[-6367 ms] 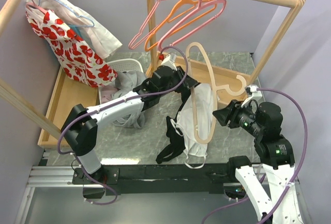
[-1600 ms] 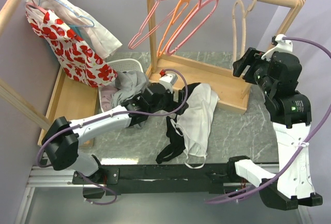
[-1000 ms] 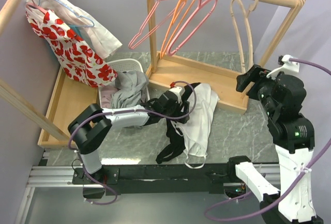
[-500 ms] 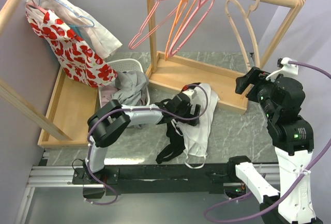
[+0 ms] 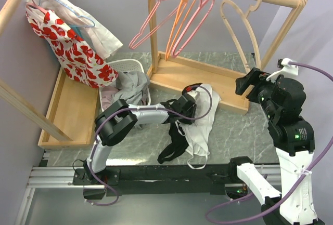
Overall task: Remove the tank top from the hanger
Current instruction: Pick up the tank top from the center of the board, then place the tank top in the bin.
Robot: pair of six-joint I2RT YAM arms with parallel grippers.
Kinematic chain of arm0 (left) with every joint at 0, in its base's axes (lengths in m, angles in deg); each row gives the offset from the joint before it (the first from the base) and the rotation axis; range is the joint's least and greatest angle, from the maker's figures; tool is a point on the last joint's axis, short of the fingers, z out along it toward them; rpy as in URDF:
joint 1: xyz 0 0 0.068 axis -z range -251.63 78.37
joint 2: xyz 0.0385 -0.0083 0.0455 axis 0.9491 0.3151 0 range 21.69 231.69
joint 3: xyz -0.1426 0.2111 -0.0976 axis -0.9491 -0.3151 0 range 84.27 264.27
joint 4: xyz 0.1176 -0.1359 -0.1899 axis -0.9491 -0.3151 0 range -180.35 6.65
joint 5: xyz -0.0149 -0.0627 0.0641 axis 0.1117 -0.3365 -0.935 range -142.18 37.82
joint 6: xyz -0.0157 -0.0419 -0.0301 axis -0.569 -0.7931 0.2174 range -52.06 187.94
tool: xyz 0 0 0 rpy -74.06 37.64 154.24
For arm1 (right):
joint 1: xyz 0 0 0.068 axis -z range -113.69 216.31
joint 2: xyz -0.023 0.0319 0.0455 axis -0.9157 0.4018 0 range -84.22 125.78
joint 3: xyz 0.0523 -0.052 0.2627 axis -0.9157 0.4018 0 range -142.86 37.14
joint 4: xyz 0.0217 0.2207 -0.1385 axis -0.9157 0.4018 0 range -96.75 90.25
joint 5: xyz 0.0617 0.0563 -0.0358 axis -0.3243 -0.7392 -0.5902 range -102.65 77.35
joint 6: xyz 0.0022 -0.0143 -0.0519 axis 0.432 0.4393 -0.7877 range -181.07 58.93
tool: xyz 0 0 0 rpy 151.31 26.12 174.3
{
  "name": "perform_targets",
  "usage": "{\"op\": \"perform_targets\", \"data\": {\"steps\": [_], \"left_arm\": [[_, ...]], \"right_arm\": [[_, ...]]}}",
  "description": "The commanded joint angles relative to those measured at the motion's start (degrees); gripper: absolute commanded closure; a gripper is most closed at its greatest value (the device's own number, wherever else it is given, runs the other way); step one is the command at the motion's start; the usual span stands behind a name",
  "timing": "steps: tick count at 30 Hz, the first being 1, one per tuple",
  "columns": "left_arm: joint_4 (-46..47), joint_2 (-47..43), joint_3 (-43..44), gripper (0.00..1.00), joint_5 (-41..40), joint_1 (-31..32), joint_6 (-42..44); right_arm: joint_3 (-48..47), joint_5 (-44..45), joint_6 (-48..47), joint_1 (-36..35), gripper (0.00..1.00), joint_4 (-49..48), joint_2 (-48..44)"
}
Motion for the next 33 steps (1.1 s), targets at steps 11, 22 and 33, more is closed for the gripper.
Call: {"op": "perform_targets", "data": {"steps": [11,22,33], "left_arm": [[-5.9,-14.6,-0.1,0.99,-4.7,0.7,3.2],[-9.1,-35.4,-0.2,0.99,-15.2,0.5,7.4],[-15.6,-45.8,-2.8,0.99,-34.8,-2.2,7.2]], "right_arm": [[3.4,-1.7,0.9,0.1,0.12,-4.6,-4.2],[5.9,-2.4,2.0,0.1,0.11,-5.1,-6.6],[7.4,-4.4,3.3,0.2,0.11,-6.1,-7.1]]}}
